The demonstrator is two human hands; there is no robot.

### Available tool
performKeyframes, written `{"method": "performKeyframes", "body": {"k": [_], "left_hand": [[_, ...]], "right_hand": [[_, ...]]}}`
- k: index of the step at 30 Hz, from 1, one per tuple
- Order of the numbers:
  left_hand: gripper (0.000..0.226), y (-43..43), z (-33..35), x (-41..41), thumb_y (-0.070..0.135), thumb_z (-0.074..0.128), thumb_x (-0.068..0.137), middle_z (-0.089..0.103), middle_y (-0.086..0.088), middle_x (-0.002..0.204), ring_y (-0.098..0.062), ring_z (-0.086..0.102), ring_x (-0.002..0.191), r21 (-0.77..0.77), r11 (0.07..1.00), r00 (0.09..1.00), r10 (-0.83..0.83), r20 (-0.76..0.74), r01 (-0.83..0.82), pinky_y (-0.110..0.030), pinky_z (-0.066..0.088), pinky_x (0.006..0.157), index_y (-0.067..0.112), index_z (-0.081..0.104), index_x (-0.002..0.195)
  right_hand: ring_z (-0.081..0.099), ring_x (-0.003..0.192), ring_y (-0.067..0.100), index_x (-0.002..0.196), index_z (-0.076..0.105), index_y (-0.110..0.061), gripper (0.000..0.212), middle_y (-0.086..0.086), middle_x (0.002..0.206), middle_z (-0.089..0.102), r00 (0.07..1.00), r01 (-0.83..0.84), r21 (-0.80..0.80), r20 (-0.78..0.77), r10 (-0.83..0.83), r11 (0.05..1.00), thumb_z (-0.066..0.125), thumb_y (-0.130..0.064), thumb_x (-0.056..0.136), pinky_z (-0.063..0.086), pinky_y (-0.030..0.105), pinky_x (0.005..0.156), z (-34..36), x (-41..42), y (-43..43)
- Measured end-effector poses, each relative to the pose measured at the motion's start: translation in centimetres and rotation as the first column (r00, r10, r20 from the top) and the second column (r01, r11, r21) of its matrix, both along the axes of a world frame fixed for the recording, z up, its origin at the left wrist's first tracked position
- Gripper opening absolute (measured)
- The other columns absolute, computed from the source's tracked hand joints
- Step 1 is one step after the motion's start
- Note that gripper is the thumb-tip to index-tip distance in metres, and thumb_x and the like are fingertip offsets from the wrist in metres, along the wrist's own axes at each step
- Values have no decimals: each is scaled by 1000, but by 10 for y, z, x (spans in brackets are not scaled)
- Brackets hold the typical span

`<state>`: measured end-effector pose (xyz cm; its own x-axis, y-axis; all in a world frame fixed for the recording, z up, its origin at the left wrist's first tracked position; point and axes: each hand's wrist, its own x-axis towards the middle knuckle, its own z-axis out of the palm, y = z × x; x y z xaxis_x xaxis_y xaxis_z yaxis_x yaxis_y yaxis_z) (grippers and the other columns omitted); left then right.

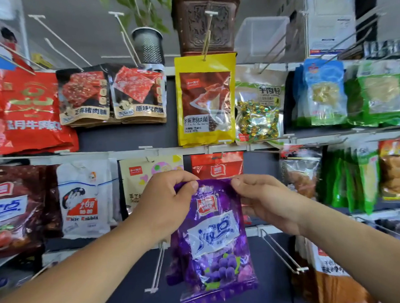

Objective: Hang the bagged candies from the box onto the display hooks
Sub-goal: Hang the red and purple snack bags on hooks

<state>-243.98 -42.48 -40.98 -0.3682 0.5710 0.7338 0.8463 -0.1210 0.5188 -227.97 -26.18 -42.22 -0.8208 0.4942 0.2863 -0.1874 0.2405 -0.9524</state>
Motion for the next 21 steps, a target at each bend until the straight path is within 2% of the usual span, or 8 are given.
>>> {"method": "performKeyframes", "body": {"k": [2, 4, 7, 9, 12, 16, 18, 21], "left_hand": [[19, 6, -1, 8, 18, 65, 97, 68, 27, 88, 19, 58, 91, 1, 1000, 1000, -25, 9, 25, 5, 39, 73, 32, 74, 89], [17, 12, -1, 16, 20, 66, 96, 68, 30, 87, 18, 61, 90, 20, 999, 999, -49, 18, 49, -2, 46, 76, 31, 77, 90], [15, 20, 1, 25, 22, 66, 96, 71, 28, 88, 12, 64, 90, 24, 998, 998, -66, 22, 65, -16, 55, 78, 28, 79, 98], [15, 25, 1, 28, 20, 67, 96, 72, 30, 84, 13, 64, 88, 27, 997, 997, -79, 6, 79, -9, 51, 73, 28, 80, 94], [16, 30, 1, 32, 18, 67, 95, 71, 28, 82, 15, 62, 87, 40, 997, 997, -71, -40, 72, 1, 43, 69, 27, 78, 89], [14, 41, 8, 39, 22, 67, 96, 71, 23, 87, 13, 60, 92, -16, 997, 992, -77, -103, 76, 3, 39, 71, 28, 76, 88], [14, 49, 11, 44, 25, 67, 95, 70, 25, 89, 15, 59, 93, -63, 994, 988, -91, -122, 84, 4, 38, 71, 34, 72, 86], [15, 64, 14, 48, 28, 67, 96, 69, 27, 90, 16, 59, 90, -87, 993, 986, -86, -140, 74, 2, 36, 72, 38, 70, 85]], "right_hand": [[73, 101, 30, 109, 70, 0, 20, 22, 115, 75, 999, 29, -14, -40, -29, 999, 64, -16, 98, 56, 45, 97, 2, 11, -1], [75, 84, 25, 89, 70, -5, 6, 18, 96, 77, 994, 81, -35, -67, -83, 996, 70, 1, 88, 62, 38, 78, 6, 18, 1], [73, 71, 24, 68, 61, -14, 26, 11, 77, 76, 986, 124, -102, -102, -134, 987, 80, 3, 73, 55, 31, 65, 8, 30, 9], [71, 76, 26, 70, 61, -16, 28, 11, 78, 74, 984, 131, -139, -100, -145, 982, 86, -6, 65, 53, 34, 70, 10, 41, 19], [67, 75, 31, 86, 64, -11, 22, 18, 86, 71, 957, 258, -167, -93, -276, 951, 84, -6, 77, 52, 42, 73, 15, 55, 34], [71, 60, 28, 93, 68, -1, 6, 17, 74, 74, 854, 452, -201, -184, -486, 869, 72, -2, 90, 61, 42, 65, 30, 66, 54], [73, 59, 27, 103, 69, 6, 16, 17, 74, 76, 823, 490, -195, -220, -524, 850, 71, -5, 92, 62, 42, 61, 39, 69, 64], [73, 54, 22, 99, 69, 3, 15, 12, 68, 76, 801, 519, -171, -245, -546, 838, 72, -10, 94, 59, 34, 49, 51, 69, 74]]}}
